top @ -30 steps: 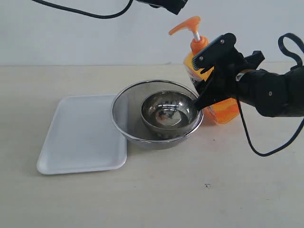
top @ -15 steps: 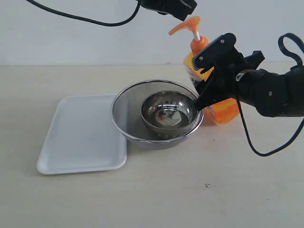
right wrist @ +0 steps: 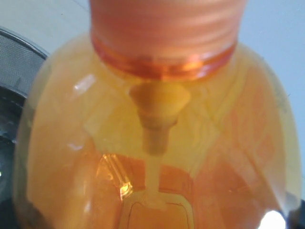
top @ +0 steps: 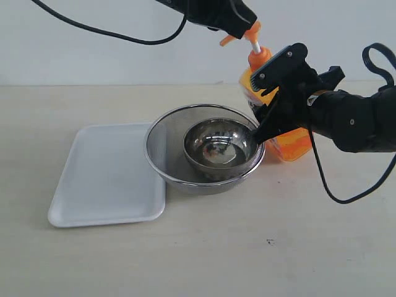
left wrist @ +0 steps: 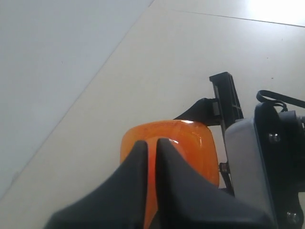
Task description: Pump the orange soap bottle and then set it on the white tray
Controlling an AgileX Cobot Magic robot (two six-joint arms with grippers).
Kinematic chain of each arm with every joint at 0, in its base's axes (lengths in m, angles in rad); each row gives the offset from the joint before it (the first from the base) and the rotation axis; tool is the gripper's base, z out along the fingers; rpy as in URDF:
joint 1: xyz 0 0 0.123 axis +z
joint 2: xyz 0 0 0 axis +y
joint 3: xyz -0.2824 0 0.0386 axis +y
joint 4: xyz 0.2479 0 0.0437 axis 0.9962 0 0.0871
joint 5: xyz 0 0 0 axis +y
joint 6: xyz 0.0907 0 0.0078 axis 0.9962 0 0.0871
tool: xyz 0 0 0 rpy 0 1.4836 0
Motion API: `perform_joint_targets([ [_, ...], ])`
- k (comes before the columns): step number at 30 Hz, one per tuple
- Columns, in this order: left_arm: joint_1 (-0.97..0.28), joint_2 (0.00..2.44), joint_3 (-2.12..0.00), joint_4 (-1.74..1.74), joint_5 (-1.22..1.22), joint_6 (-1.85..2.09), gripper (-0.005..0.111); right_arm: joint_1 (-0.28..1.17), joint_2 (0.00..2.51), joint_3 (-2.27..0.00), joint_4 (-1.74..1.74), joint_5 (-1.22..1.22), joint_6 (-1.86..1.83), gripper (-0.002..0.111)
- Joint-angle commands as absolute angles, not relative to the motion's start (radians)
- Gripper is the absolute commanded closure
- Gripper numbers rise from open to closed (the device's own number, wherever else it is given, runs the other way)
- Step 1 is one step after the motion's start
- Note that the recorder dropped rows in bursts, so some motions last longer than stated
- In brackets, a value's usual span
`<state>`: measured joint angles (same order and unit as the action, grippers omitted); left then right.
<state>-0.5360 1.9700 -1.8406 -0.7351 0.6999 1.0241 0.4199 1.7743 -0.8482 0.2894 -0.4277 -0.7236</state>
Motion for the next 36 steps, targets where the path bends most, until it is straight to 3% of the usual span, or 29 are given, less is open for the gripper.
perform_joint_targets([
  [1,-0.539,1.973,-1.839,-0.745,0.707,1.028,0.102,0.419,1.767,-0.857,0.278,-0.441,-0.733,0.108],
  [36,-0.548,2.03,-1.839,-0.743,0.76,1.026,0.102,0.419,1.767,-0.857,0.278,-0.442,-0.733,0.108],
])
